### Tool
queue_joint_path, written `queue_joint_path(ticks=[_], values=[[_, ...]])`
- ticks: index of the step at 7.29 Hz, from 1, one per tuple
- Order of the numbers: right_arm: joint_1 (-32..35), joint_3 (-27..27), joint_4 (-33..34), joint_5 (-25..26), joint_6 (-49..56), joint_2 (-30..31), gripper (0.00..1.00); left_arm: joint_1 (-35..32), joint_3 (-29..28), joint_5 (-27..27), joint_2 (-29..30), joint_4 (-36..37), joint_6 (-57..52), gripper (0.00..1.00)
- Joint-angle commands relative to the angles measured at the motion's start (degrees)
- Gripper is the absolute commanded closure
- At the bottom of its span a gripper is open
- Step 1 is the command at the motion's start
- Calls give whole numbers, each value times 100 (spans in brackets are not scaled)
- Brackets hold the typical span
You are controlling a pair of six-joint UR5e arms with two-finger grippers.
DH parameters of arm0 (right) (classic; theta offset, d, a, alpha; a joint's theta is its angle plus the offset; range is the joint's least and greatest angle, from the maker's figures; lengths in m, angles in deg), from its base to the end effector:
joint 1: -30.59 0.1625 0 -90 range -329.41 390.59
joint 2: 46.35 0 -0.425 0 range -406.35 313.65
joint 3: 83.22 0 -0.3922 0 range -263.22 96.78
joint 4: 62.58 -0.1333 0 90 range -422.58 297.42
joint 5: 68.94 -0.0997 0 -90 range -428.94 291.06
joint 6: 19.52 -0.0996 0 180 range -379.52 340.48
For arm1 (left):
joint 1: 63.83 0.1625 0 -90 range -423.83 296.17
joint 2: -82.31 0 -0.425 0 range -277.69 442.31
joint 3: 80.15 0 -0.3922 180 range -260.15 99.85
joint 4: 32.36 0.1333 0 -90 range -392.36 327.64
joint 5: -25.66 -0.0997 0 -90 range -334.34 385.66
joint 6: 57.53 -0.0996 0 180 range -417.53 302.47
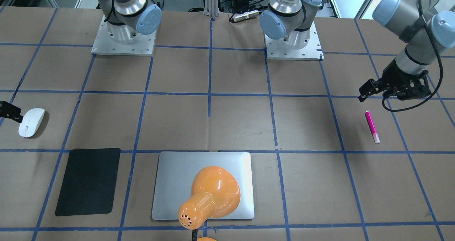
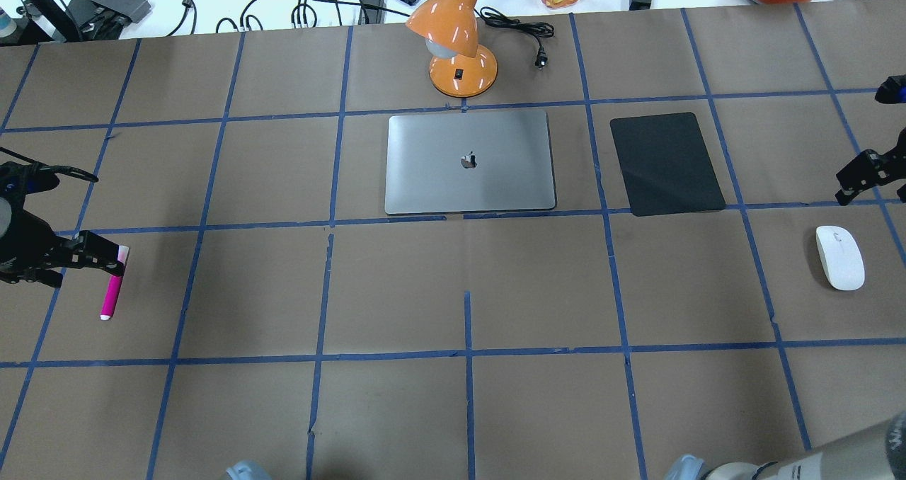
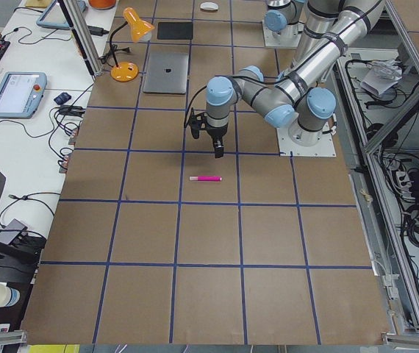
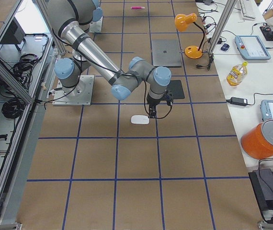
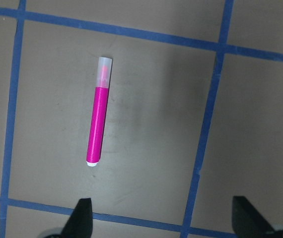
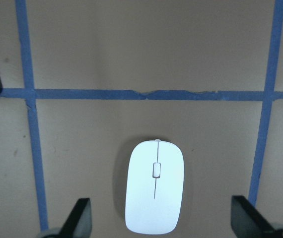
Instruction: Place pen and mouse around notebook
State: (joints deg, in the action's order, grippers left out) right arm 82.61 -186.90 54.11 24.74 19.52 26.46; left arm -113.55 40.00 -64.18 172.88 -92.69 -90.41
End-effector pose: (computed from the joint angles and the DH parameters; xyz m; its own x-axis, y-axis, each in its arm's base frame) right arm -0.2412 -0.5151 0.2609 -0.9998 -0.0210 0.0038 -0.0206 0.9951 0.0969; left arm 0.1821 -0.4215 0.2857 -0.9916 -0.1289 0.0123 -0.1287 0.9916 0.0139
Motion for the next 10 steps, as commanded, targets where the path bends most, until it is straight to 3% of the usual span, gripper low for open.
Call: queue_joint_path(ticks=[1,6,9,10], values=[[-279,-678,923,-52,147,-48,0,163,0,-15,476,608,-620,0],[-438,-995,1005,-61,148,-206,0,410,-61,11,1558,1620,-587,0],[-438,-1225,1471,-61,139,-215,0,401,-52,11,1928,2043,-588,4],[-438,-1242,1471,-61,139,-232,0,357,-52,11,1955,2061,-526,10]])
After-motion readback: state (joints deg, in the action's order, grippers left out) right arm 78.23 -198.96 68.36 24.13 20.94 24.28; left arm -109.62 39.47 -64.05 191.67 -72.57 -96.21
